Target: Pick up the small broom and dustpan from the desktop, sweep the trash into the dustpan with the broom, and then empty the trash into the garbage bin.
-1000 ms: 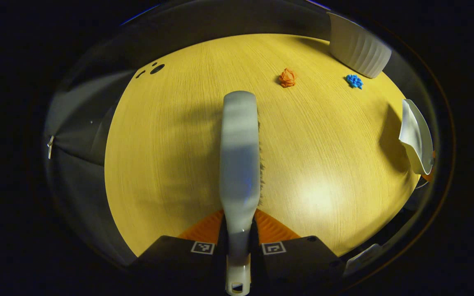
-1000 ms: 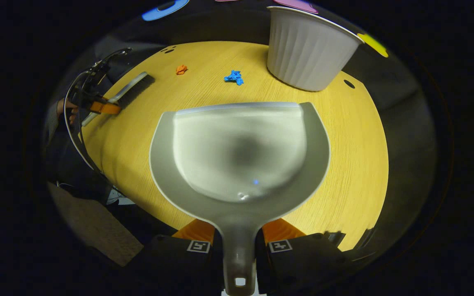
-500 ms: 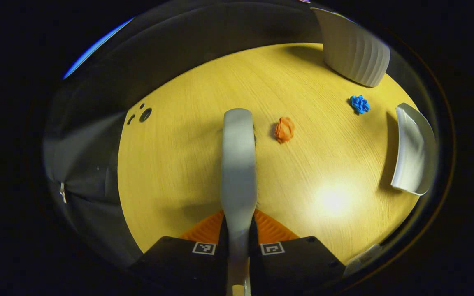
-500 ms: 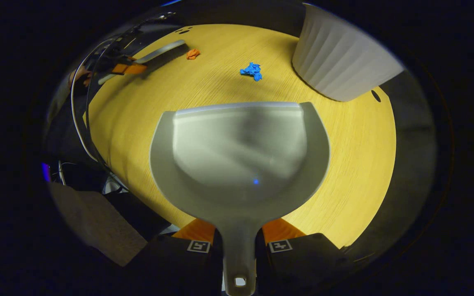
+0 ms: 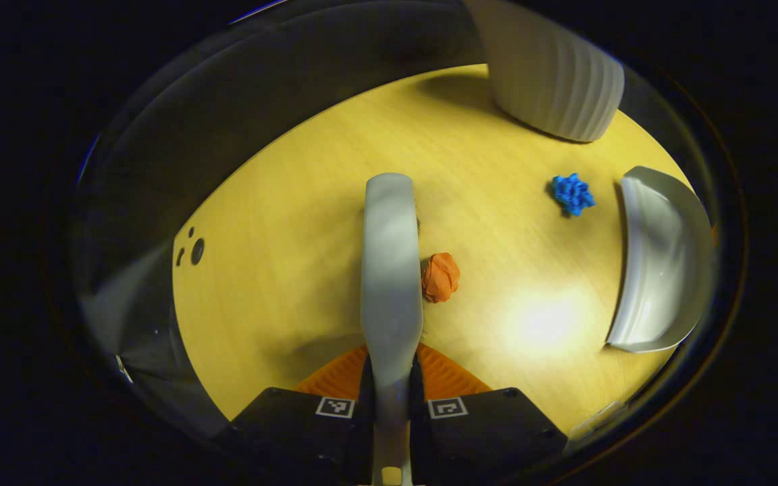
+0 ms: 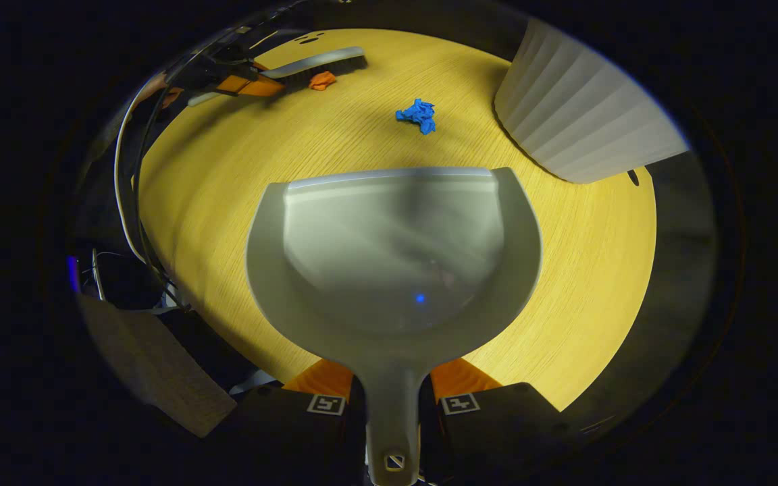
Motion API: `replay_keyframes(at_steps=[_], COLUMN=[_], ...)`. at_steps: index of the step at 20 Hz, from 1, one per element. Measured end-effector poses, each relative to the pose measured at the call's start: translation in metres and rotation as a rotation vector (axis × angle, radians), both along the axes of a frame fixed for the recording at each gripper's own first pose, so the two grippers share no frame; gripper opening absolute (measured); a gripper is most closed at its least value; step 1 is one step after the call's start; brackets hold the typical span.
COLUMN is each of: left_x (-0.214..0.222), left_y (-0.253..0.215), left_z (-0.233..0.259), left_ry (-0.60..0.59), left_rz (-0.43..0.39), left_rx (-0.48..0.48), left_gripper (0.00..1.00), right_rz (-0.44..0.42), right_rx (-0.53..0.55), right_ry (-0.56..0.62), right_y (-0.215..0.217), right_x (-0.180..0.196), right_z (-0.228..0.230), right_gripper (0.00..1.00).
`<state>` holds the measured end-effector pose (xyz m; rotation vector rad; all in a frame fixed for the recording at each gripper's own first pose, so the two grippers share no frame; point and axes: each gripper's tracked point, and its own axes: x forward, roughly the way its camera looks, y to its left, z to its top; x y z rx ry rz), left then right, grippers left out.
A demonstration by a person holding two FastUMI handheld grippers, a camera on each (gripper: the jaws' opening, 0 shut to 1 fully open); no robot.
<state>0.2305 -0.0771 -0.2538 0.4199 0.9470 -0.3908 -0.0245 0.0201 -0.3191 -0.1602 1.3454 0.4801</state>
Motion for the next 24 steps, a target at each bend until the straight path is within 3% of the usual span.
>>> replay_keyframes(at_steps=[3,8,9,10,19,24], left_x=[-0.007,-0.043,-0.053,-0.061,-0.134,-0.148], left_y=[-0.045,-0.117,-0.122,-0.129,-0.142,-0.124], left_z=[0.005,0.010,0.012,0.015,0.031,0.045], left_ry=[0.015,0.091,0.114,0.150,0.348,0.278], left_rz=[-0.100,-0.247,-0.263,-0.261,-0.294,-0.248], left_rx=[-0.028,-0.117,-0.139,-0.174,-0.358,-0.384], left_gripper=[0.23,0.25,0.27,0.25,0.25,0.25], right_rz=[0.004,-0.003,-0.001,-0.008,-0.059,-0.055], right_rx=[0.009,0.017,0.017,0.026,0.083,0.074], right_ry=[0.000,-0.012,-0.018,-0.023,-0.070,-0.153], right_y=[-0.001,-0.005,-0.006,-0.009,-0.006,-0.007], right_x=[0.003,0.007,0.006,0.002,0.004,0.005], right_z=[-0.002,-0.005,-0.005,-0.006,-0.016,-0.022], right_gripper=[0.36,0.36,0.41,0.36,0.36,0.36])
